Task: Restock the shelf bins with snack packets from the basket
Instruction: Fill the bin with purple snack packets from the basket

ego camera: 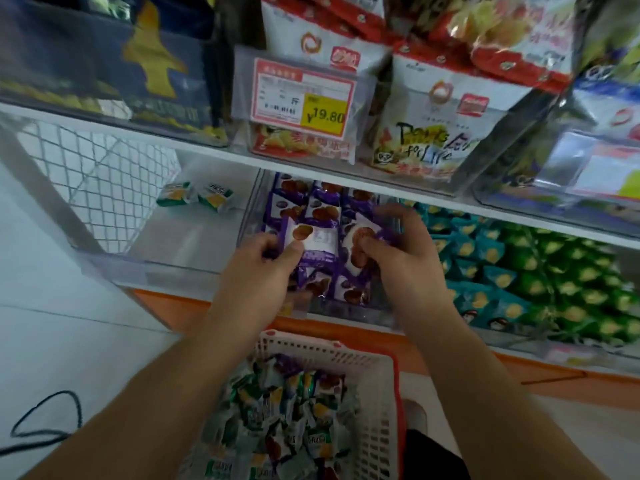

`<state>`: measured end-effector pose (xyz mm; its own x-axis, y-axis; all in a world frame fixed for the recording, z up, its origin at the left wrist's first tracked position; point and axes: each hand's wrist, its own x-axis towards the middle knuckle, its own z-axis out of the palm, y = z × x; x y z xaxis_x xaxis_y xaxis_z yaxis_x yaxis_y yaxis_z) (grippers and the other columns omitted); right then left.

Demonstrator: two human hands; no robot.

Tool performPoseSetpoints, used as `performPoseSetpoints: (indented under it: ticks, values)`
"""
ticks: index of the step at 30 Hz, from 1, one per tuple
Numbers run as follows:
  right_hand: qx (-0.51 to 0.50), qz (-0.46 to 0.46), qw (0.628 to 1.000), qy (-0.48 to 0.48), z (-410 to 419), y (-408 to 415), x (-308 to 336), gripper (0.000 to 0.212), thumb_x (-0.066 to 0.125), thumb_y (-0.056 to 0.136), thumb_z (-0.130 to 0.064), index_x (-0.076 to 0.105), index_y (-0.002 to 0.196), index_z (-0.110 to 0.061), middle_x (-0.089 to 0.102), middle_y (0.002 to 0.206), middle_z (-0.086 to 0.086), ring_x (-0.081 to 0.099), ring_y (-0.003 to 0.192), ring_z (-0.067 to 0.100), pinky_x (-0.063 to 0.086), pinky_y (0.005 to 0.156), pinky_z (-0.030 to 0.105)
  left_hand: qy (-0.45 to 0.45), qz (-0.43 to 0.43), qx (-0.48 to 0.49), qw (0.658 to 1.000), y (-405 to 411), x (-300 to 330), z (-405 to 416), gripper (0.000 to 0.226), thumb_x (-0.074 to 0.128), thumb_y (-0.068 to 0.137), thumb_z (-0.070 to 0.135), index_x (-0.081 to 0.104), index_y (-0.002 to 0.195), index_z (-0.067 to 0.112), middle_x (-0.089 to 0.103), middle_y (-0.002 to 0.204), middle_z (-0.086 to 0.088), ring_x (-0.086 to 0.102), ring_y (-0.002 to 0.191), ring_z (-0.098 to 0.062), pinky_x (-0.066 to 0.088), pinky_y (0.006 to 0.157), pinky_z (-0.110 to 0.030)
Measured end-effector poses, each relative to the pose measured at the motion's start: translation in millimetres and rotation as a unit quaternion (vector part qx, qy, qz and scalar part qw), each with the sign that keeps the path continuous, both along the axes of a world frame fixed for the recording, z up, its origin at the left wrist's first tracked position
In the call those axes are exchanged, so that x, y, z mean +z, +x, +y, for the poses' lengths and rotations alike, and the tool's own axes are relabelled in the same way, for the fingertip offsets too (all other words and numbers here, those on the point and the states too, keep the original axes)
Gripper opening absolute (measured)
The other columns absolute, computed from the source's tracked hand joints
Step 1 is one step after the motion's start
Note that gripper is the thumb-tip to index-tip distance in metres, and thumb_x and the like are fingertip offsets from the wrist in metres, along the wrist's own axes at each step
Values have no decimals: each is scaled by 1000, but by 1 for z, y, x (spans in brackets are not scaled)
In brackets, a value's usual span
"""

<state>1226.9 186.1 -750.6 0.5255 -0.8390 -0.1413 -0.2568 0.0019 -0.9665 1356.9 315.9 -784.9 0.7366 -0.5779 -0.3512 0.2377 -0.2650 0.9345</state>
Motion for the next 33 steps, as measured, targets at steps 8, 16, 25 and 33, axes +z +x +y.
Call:
performPoseSetpoints:
  ticks: [8, 16, 25, 33]
  values:
    - [21, 80, 995, -47, -41, 36, -30, 37, 54, 103, -4, 73, 107, -36, 73, 104, -7, 76, 79, 21, 63, 69, 54, 16, -74, 17, 997, 31, -27, -44, 14, 61, 102, 39, 58, 99, 26, 65, 103, -4, 74, 86, -23, 64, 77, -50]
    - [91, 239, 931, -260, -43, 46, -44, 41, 74, 82, -7, 58, 116, -25, 43, 119, -2, 49, 120, 25, 47, 90, 35, 68, -126, -16, 990, 37, -50, -47, 37, 55, 91, 61, 54, 110, 29, 57, 105, -1, 67, 95, -25, 63, 78, -47]
    - [-2, 431, 755, -494, -59, 61, -43, 51, 74, 80, -10, 66, 131, -9, 66, 127, 22, 57, 124, 47, 39, 111, 59, 61, -119, -29, 991, 37, -55, -43, 30, 57, 90, 59, 51, 107, 35, 58, 113, 1, 67, 96, -23, 63, 77, -49]
    - [29, 516, 717, -468, -62, 65, -44, 48, 67, 82, -11, 68, 128, -23, 67, 125, 12, 54, 126, 40, 31, 117, 53, 72, -114, -57, 989, 38, -50, -42, 20, 58, 100, 48, 58, 107, 29, 65, 96, 0, 70, 84, -23, 63, 72, -50]
